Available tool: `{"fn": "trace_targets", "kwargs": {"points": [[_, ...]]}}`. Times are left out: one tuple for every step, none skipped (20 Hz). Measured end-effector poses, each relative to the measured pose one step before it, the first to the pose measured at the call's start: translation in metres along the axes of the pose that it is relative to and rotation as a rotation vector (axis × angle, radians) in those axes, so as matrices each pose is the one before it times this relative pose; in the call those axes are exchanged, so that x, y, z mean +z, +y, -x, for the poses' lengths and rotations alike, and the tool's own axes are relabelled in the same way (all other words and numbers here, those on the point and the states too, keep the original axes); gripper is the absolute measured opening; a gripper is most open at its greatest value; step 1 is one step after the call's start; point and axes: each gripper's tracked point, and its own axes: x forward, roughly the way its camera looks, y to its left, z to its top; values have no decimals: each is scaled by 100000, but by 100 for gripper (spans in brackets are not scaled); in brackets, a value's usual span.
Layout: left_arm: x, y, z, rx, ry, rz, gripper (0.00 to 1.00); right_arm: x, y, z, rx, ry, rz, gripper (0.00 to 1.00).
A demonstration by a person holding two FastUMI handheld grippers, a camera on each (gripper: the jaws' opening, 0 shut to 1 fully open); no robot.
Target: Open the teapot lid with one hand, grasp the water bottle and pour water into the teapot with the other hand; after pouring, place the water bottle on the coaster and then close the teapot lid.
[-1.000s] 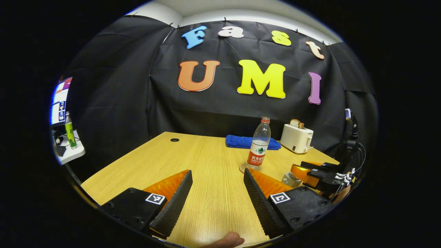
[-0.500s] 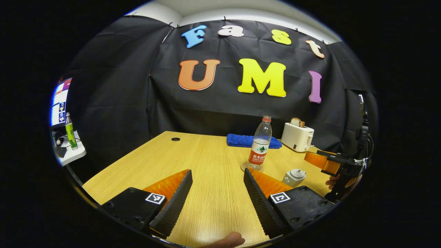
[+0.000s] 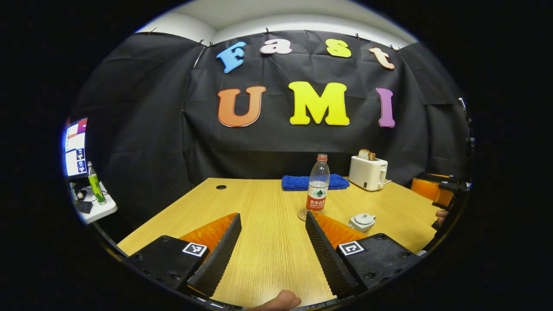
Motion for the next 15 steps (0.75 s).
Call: {"fn": "trace_targets", "kwargs": {"points": [[124, -314, 128, -177, -178, -345, 95, 114, -543, 782, -646, -731, 351, 92], [-21, -316, 25, -488, 175, 554, 94, 96, -462, 734, -504, -791, 1002, 92], [7, -459, 86, -1201, 298, 1053, 95, -177, -549, 625, -589, 166, 1028, 92], [10, -557, 154, -1009, 112, 1199, 95, -304, -417, 522, -366, 328, 622, 92], [54, -439, 172, -838, -71, 672, 95, -427, -348, 598, -147, 140, 749, 92], [-74, -384, 19, -804, 67, 52, 95, -498, -354, 370, -411, 474, 1051, 92], [-81, -316, -49, -235, 493, -486, 95, -652, -336, 301, -410, 543, 866, 93], [-177, -158, -29, 118, 368, -979, 95, -495, -114, 277, 428, 456, 575, 92], [-102, -48, 18, 556, 0, -1045, 95, -265, 82, 190, 651, -37, -82, 92], [-137, -54, -73, 661, 2, -502, 94, 7, -88, -85, 24, 127, 200, 94], [-79, -243, -45, 62, 315, -8, 94, -299, -334, -89, -480, 888, 1088, 92], [-90, -262, -50, -213, 145, 582, 94, 169, -251, 106, -604, -1041, 1283, 92], [-8, -243, -29, -218, -190, 742, 94, 566, -88, 198, -423, -1735, 959, 93], [-70, -204, -38, -290, 21, 522, 94, 200, 22, 47, 33, -822, 929, 93], [-163, -242, -43, -375, 165, -44, 95, -58, 119, -34, 156, -630, 256, 93]]}}
